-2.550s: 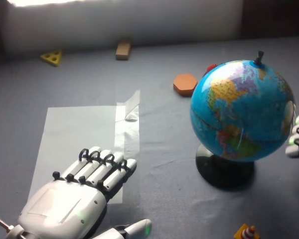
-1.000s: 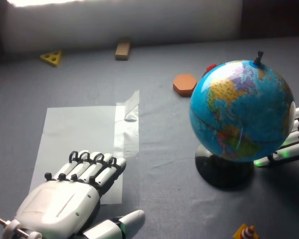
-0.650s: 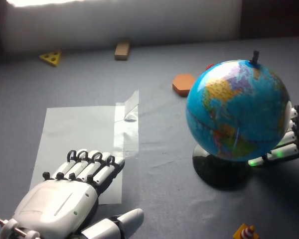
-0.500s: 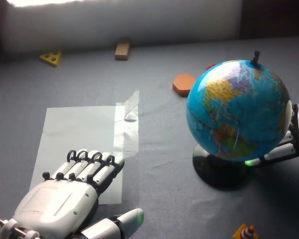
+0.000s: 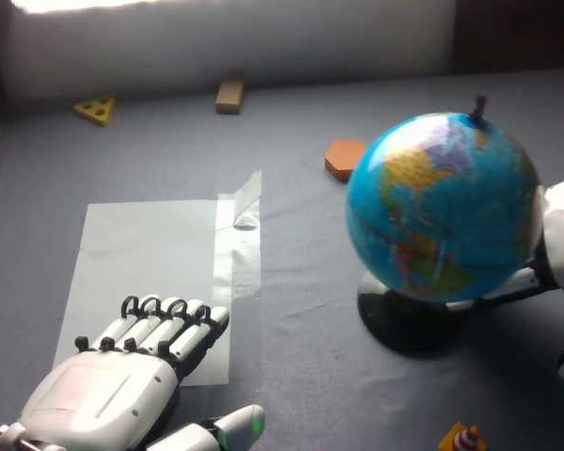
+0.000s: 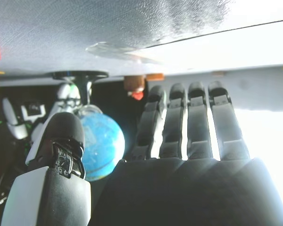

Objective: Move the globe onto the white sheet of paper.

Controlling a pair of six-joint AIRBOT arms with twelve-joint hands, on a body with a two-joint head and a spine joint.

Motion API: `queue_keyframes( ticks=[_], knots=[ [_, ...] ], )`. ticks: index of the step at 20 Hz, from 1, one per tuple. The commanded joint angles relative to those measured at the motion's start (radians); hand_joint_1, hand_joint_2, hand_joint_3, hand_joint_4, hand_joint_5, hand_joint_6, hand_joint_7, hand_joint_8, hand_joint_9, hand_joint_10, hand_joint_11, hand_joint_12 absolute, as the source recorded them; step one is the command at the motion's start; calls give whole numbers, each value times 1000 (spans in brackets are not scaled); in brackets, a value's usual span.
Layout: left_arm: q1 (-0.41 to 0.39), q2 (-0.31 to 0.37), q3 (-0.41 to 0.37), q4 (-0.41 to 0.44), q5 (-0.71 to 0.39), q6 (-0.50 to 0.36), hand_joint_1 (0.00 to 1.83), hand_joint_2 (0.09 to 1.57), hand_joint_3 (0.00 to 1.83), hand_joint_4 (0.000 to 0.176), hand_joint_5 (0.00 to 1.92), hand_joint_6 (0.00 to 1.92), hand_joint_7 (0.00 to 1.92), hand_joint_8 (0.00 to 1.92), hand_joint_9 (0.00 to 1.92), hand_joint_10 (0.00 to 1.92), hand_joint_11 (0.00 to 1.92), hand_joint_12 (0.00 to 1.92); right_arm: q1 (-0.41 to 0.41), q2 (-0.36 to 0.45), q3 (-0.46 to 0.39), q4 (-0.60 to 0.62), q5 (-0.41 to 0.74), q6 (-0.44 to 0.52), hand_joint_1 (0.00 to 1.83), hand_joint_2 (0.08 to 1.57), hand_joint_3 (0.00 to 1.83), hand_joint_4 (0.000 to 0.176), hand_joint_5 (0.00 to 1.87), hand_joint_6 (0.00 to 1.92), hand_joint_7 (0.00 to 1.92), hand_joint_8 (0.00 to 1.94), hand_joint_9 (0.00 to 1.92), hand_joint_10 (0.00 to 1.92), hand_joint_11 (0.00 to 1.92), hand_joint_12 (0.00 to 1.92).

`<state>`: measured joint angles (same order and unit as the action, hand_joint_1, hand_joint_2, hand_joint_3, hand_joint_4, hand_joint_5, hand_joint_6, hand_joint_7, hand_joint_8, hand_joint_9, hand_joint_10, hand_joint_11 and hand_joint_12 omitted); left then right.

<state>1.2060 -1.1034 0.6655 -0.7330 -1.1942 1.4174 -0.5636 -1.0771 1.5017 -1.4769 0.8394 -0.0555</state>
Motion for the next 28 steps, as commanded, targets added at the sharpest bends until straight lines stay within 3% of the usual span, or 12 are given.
queue_keyframes(
  ticks=[1,11,28],
  knots=[
    [-2,5,-1,59,-90,-7,0,1202,0,24,91,3,61,0,25,1,11,6,15,-7,-1,49,25,5,25,1150,0,0,182,12,195,6,189,4,0,413],
    [5,15,4,62,-99,-22,0,1200,0,24,96,3,63,1,25,1,0,1,48,-49,-3,21,-15,30,34,1147,0,0,195,9,190,2,166,0,0,318],
    [5,65,-11,56,-72,-23,0,1200,0,24,95,2,65,1,26,1,1,2,126,-153,-20,-96,-148,182,18,1149,0,0,234,11,213,4,171,4,0,306]
  ],
)
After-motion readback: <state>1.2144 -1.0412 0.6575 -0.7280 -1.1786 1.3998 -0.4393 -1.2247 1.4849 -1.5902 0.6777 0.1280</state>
